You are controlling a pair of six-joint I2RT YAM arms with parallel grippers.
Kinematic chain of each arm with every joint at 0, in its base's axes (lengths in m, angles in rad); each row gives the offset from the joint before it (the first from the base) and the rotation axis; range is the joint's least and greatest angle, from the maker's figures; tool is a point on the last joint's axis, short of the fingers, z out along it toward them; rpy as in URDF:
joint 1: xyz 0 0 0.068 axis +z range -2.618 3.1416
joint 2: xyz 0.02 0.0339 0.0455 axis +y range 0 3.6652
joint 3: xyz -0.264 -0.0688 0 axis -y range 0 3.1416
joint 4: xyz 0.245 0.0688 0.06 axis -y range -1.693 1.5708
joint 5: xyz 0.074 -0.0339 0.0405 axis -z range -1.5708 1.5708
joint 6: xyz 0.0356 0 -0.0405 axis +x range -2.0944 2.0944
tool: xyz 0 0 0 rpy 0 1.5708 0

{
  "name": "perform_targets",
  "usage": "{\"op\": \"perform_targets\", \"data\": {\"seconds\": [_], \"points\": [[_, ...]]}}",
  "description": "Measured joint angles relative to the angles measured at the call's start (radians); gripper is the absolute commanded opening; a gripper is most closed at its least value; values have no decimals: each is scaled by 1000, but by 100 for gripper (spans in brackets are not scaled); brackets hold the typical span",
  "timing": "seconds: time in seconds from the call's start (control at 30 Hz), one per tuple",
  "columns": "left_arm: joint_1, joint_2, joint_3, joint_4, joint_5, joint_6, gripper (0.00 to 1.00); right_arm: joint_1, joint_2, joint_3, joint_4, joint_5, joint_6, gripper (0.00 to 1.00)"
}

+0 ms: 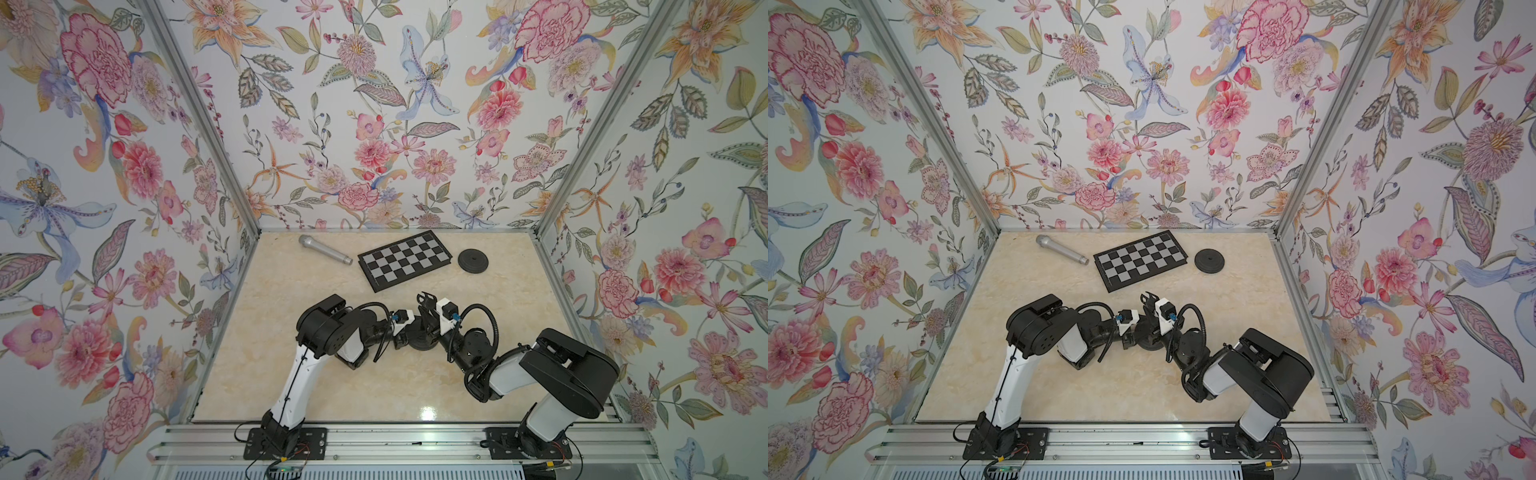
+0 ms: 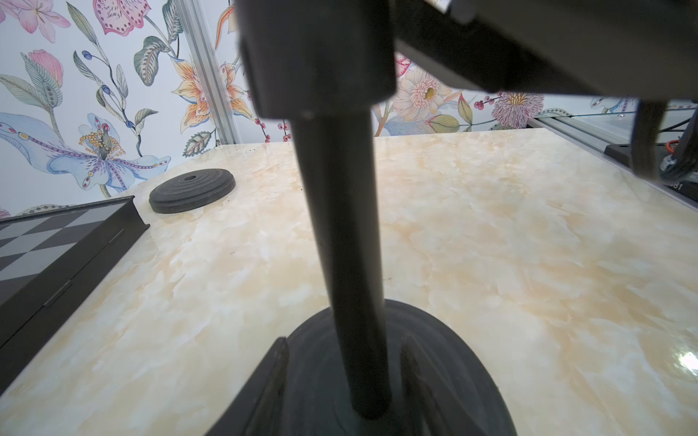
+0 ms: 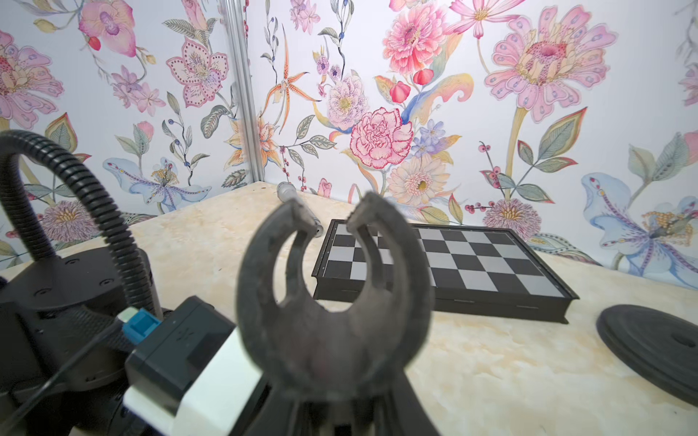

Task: Assemble a microphone stand
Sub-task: Screw the microphone stand pole into the microphone stand base.

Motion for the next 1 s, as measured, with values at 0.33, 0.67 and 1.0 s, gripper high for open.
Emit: {"op": "perform_targets", "data": {"seconds": [0.33, 0.67, 1.0], "points": [[0, -4, -5, -3, -11, 6, 49, -31, -61, 15, -105, -80, -31, 37], [0, -4, -5, -3, -14, 17, 49, -330, -164, 44, -452, -678, -104, 58], [0, -6, -4, -8, -15, 25, 49, -436, -101, 228, -567, -1058, -184, 26]]}}
